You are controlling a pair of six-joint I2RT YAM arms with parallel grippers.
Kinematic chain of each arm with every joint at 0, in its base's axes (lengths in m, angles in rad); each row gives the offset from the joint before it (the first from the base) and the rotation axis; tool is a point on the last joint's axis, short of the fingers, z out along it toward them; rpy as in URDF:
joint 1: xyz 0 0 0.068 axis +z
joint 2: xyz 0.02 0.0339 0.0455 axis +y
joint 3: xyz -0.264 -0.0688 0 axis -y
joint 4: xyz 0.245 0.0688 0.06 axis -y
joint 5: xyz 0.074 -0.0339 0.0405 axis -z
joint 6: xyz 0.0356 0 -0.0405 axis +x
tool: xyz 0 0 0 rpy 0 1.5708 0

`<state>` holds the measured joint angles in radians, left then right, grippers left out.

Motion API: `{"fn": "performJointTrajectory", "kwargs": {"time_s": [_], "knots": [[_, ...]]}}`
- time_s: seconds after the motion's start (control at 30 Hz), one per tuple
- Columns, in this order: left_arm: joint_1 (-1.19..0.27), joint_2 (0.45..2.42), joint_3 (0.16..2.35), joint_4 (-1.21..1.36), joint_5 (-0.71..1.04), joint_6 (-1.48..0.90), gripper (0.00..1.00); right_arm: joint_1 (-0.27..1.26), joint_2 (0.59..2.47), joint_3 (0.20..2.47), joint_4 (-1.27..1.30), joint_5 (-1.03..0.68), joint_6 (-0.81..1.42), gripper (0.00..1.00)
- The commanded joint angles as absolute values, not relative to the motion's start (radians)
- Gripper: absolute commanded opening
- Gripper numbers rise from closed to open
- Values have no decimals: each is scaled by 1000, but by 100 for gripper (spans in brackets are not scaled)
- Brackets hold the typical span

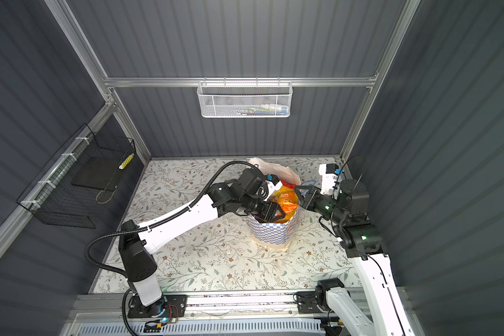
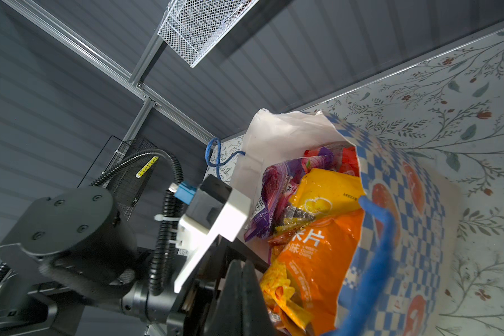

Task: Place the snacks into the paper bag
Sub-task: 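Lower the orange chips bag into the paper bag and open the left gripper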

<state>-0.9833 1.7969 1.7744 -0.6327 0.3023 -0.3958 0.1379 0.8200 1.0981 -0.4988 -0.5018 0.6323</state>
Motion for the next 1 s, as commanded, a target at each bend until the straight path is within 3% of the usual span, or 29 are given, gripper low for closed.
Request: {"fn": "performJointTrajectory", "kwargs": {"time_s": [0.0,0.1,0.33,0.77,0.97], "knots": [[-986,1703,1840,-635,258,-368,64,143,799,1139,-433,-540,641,0],[-985,1688,1846,-624,245,-375,58,143,798,1135,-434,-541,641,0],[-987,1778,1882,-620,273,-393,29,144,799,1138,-433,-544,646,0],[-1000,2043,1950,-726,290,-359,25,152,798,1158,-466,-529,626,0],[-1000,2145,1995,-858,123,-311,29,152,793,1156,-464,-523,627,0]]}}
